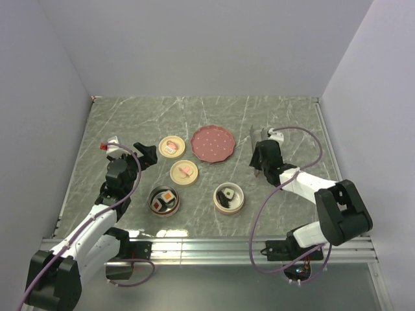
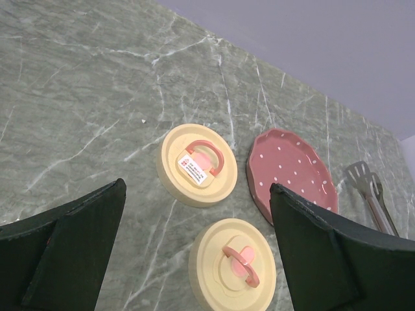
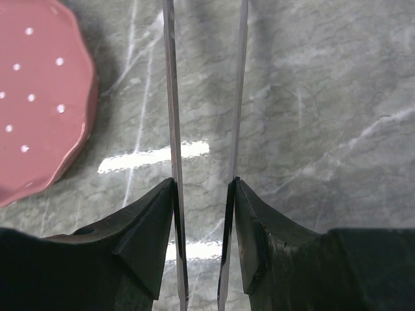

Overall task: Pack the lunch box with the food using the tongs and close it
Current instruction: Put down the clamp

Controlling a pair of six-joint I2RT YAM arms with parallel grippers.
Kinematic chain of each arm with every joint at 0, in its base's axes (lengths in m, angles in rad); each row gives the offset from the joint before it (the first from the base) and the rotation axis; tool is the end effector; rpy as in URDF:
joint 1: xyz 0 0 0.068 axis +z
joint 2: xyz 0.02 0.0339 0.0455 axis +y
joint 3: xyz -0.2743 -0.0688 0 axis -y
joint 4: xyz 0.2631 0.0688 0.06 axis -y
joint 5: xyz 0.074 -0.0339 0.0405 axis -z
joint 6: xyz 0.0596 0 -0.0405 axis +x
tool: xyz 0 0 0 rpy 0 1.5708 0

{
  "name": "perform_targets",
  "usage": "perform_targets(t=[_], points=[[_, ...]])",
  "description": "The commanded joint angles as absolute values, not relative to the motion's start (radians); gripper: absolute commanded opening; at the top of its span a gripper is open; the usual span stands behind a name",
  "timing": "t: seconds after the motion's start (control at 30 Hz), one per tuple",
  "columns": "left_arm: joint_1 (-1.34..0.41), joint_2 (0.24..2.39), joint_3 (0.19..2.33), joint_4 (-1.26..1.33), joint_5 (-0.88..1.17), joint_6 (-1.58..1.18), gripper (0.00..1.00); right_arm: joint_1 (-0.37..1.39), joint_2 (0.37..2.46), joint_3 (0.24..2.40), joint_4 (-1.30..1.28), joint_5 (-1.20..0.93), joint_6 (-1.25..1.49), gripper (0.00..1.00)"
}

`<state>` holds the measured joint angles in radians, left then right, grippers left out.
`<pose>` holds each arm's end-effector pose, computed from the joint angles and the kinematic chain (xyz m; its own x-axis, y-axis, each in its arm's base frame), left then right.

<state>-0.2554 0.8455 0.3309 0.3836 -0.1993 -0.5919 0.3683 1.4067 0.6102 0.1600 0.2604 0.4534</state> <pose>0.2235 -0.0462 0.2242 -0.1371 -0.5294 -0.8372 -0.0226 0.8466 -0.5317 0.2927 0.0965 0.1598 -0.5663 0.2352 -0.7900 0.1038 0.9712 0.2147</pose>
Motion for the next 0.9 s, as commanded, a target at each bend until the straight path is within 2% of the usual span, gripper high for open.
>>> perform_targets(t=[0.0,0.37,0.87], points=[[-0.250,0.830,0.324,0.434,-0.187,-0.600,1.00,0.360,1.433,0.673,0.117,0.334,0.486,0.49],[-0.252,0.824,0.321,0.434,-0.186,-0.600,1.00,0.376,1.535,0.790,-0.031,0.399,0.509,0.49],[-0.250,0.830,0.324,0.433,-0.184,-0.598,1.00,0.400,1.545,0.804,-0.046,0.425,0.505,0.56]])
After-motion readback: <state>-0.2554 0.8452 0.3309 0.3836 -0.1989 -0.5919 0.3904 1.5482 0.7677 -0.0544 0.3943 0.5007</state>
